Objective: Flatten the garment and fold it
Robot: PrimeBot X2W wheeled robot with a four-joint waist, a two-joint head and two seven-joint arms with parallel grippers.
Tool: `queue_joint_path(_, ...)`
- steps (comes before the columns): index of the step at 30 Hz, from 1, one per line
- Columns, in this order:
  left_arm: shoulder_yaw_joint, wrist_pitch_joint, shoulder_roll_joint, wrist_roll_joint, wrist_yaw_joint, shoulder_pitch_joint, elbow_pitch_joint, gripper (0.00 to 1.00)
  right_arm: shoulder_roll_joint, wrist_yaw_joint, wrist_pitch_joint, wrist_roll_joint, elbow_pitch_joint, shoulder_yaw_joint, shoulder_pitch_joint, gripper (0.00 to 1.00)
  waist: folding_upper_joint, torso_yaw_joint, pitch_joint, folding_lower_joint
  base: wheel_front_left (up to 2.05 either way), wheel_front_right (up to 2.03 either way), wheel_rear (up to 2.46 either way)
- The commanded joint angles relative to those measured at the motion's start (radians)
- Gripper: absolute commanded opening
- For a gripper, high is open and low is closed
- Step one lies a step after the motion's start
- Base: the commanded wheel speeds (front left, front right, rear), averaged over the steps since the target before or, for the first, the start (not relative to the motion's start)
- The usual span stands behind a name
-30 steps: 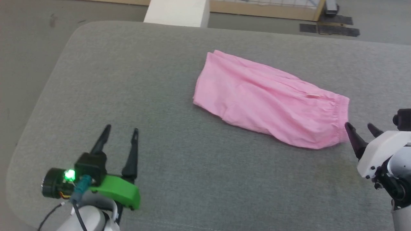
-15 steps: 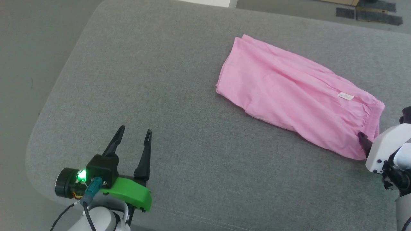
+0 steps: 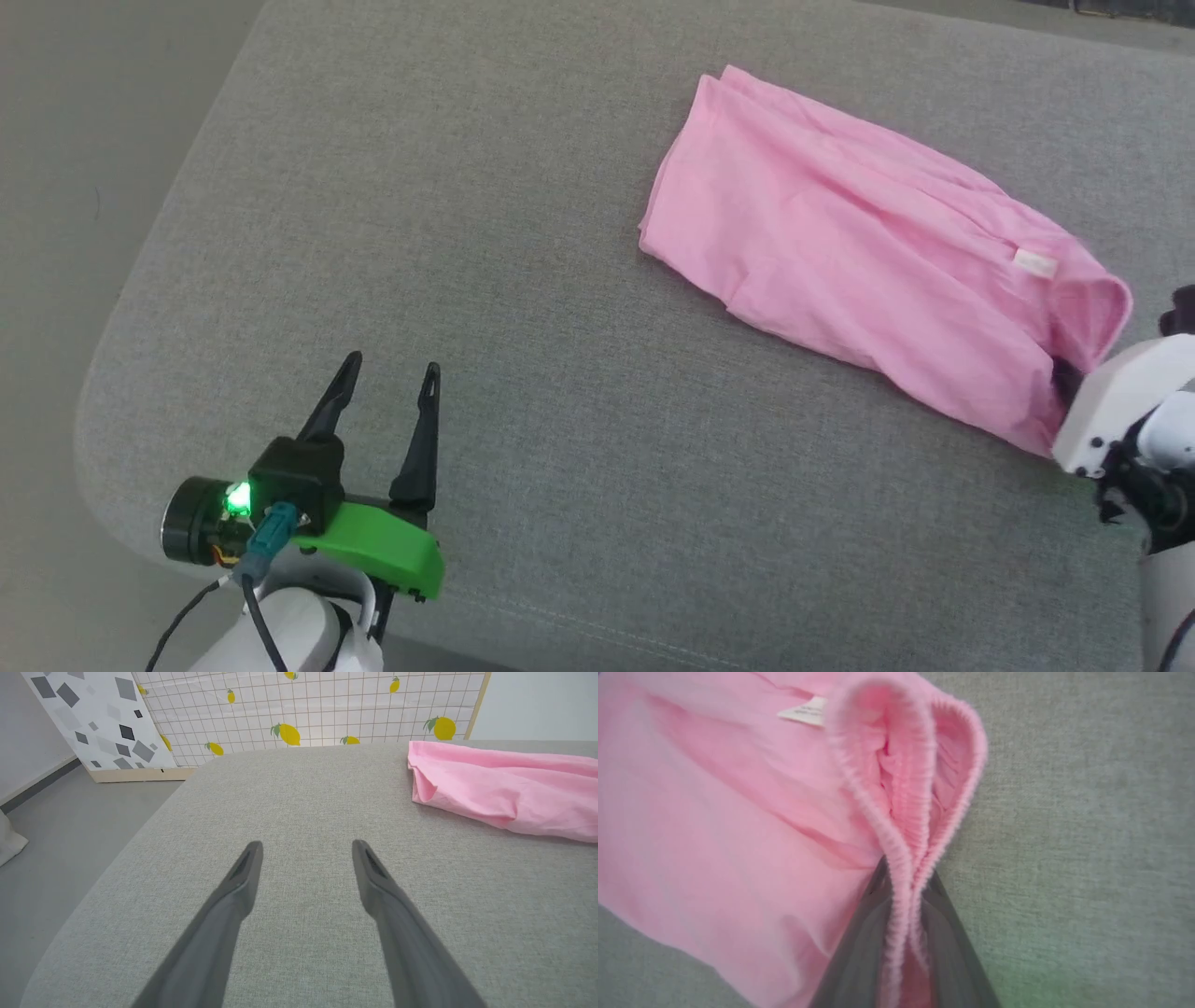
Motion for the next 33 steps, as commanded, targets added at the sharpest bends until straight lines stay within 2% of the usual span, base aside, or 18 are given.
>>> queue_joint_path(1, 0.002, -0.006, -0.002, 0.010, -0.005, -0.017, 0.006, 1.00, 0.020, -0.001, 0.000, 0.009, 0.027, 0.023, 0.030, 0.00, 0.0000, -0.014, -0.017, 0.0000, 0.00, 0.00, 0.00)
queue_joint_path(6, -0.003, 0.003, 0.004, 0.002, -0.012, -0.015, 0.019, 1.00, -0.052, -0.001, -0.025, 0.057, -0.026, 0.075, 0.063, 0.00, 0.0000, -0.040, -0.062, 0.0000, 0.00, 0.00, 0.00)
queue_joint_path(8, -0.008, 0.011, 0.007, 0.001, -0.016, -0.014, 0.020, 1.00, -0.130, -0.001, -0.016, 0.091, -0.064, 0.100, 0.095, 0.00, 0.0000, -0.053, -0.083, 0.0000, 0.00, 0.00, 0.00)
queue_joint_path(14, -0.018, 0.026, 0.009, -0.001, -0.016, -0.014, 0.013, 1.00, -0.283, -0.001, 0.006, 0.138, -0.077, 0.060, 0.133, 0.00, 0.0000, -0.062, -0.102, 0.0000, 0.00, 0.00, 0.00)
queue_joint_path(18, -0.024, 0.029, 0.010, -0.004, -0.018, -0.007, 0.014, 1.00, -0.340, -0.001, 0.009, 0.161, -0.061, 0.054, 0.118, 0.00, 0.0000, -0.063, -0.108, 0.0000, 0.00, 0.00, 0.00)
queue_joint_path(24, -0.032, 0.035, 0.009, -0.009, -0.019, -0.003, 0.017, 1.00, -0.345, -0.001, 0.038, 0.218, -0.065, 0.098, 0.053, 0.00, 0.0000, -0.055, -0.119, 0.0000, 0.00, 0.00, 0.00)
queue_joint_path(33, -0.044, 0.038, -0.001, -0.011, -0.018, -0.002, 0.021, 1.00, -0.252, -0.001, 0.163, 0.300, -0.121, 0.151, -0.050, 0.00, 0.0000, -0.019, -0.126, 0.0000, 0.00, 0.00, 0.00)
